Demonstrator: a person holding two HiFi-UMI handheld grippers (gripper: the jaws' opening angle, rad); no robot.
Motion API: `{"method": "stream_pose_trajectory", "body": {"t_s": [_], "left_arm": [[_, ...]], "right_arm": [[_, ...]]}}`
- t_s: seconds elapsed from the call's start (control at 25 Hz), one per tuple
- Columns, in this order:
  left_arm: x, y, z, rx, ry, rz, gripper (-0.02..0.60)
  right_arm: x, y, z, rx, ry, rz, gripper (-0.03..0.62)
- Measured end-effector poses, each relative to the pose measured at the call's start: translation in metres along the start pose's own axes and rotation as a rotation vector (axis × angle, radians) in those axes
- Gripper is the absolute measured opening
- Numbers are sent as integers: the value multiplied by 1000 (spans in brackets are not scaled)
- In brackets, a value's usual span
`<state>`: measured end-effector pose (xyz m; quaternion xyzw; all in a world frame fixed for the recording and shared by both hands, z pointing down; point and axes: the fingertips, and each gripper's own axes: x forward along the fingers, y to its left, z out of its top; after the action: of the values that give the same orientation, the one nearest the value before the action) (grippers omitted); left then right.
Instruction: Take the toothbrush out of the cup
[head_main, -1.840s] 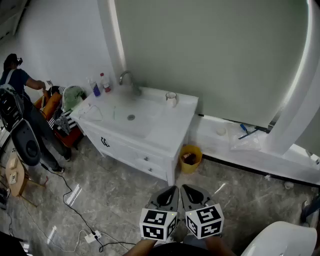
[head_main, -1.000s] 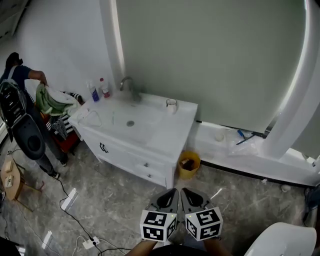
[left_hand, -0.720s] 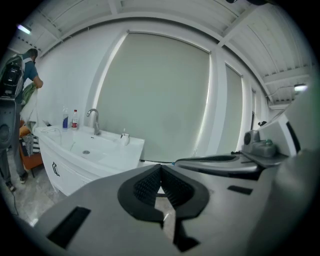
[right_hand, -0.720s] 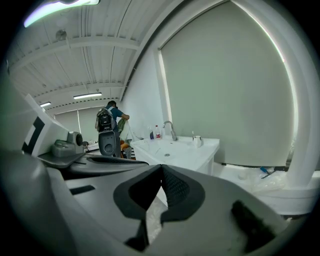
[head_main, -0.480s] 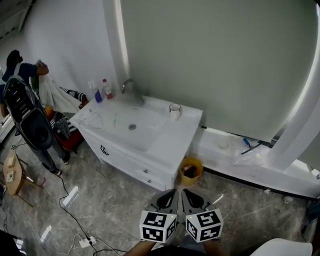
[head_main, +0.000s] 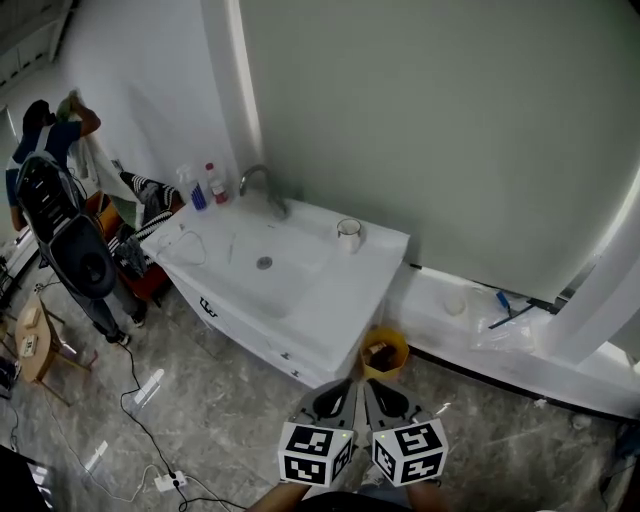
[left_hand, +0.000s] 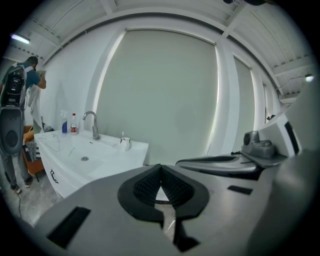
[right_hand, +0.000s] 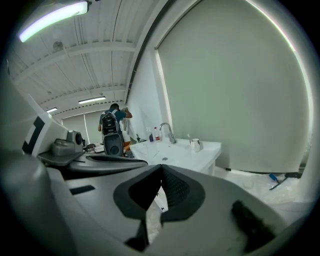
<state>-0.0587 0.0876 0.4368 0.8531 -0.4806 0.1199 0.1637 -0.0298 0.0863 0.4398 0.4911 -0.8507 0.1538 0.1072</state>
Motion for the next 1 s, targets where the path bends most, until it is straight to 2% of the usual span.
{"method": "stream_pose_trajectory", "body": {"t_s": [0.32, 0.64, 1.0], "left_arm": [[47, -3, 12, 6, 27, 46, 9], [89, -11, 23, 4, 32, 70, 9], [106, -9, 27, -15, 34, 91, 9]], "right_arm": [[25, -42, 6, 25, 11, 57, 11], [36, -84, 15, 31, 9, 76, 11], [46, -101, 18, 21, 20, 87, 11]]}}
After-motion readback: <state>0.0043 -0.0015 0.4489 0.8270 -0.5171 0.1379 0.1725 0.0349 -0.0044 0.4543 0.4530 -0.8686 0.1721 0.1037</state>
